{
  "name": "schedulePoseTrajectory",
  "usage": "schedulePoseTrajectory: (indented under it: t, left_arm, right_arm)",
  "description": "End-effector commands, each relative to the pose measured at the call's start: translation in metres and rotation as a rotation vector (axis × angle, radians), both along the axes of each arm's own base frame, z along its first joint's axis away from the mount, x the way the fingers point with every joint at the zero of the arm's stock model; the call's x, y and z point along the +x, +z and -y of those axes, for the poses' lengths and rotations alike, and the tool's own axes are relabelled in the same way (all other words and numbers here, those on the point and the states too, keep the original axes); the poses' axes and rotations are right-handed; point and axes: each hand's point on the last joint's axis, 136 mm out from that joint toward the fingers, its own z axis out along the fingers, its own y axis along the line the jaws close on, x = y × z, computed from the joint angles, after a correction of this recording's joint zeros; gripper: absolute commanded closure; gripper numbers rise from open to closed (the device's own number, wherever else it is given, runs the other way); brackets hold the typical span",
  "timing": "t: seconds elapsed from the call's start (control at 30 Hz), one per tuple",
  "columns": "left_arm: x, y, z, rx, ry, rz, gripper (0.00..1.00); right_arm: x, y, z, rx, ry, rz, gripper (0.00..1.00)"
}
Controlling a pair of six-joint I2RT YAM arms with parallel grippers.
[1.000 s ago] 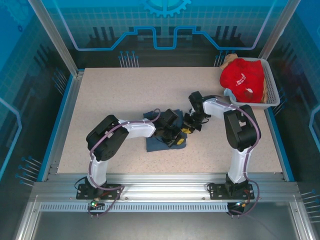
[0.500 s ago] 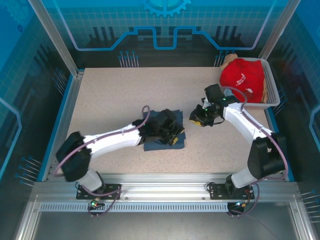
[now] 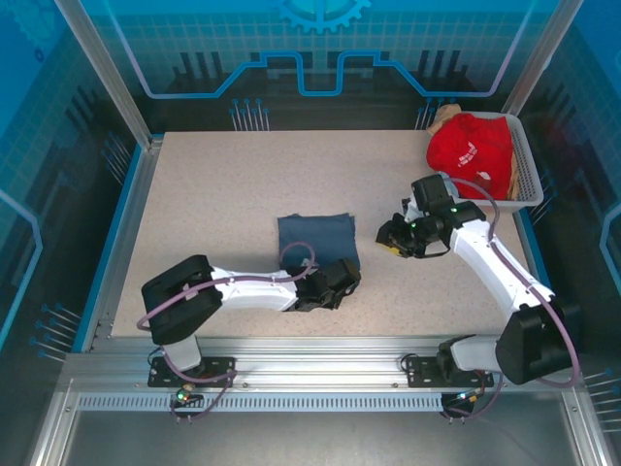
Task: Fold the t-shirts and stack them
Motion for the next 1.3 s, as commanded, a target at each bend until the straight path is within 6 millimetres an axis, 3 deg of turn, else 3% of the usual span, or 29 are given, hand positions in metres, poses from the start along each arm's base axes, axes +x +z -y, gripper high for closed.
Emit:
schedulePoseTrajectory:
  t: [0.0,0.17,0.33,0.53,0.67,0.83,0.9,1.0,1.1,1.27]
  left_arm:
    - [0.009,-0.011,-0.001,-0.208,0.352,-0.083,0.48]
    - [0.02,-0.029,-0.008,-0.218,0.408,-0.073,0.72]
    - [0.046,-0.035,-0.039,-0.178,0.405,-0.049,0.9]
    - [0.069,-0.037,-0.122,-0.093,0.409,-0.036,0.95]
    - [0.1,-0.035,-0.184,-0.07,0.321,-0.016,0.98]
    - [0.123,-0.035,-0.264,-0.048,0.264,-0.065,0.98]
    - [0.143,-0.032,-0.292,-0.05,0.231,-0.043,0.98]
    - [0.175,-0.034,-0.319,-0.087,0.126,-0.055,0.99]
    - [0.195,-0.035,-0.351,-0.04,0.065,-0.08,0.99]
    - [0.236,-0.035,-0.391,-0.03,0.031,-0.051,0.99]
  right_arm:
    - [-0.014,0.003,0.003,0.027,0.003,-0.028,0.7]
    - [-0.02,0.015,0.005,0.039,-0.006,-0.009,0.7]
    - [-0.024,0.031,0.009,0.047,-0.019,0.018,0.7]
    - [-0.029,0.044,0.012,0.056,-0.031,0.038,0.7]
    - [-0.03,0.051,0.013,0.066,-0.04,0.047,0.69]
    - [-0.026,0.059,0.01,0.087,-0.028,0.079,0.69]
    - [-0.021,0.067,0.005,0.119,-0.012,0.119,0.68]
    - [-0.009,0.089,-0.009,0.218,0.021,0.226,0.67]
    - [0.001,0.111,-0.017,0.278,0.037,0.305,0.66]
    - [0.014,0.121,-0.021,0.28,0.046,0.322,0.66]
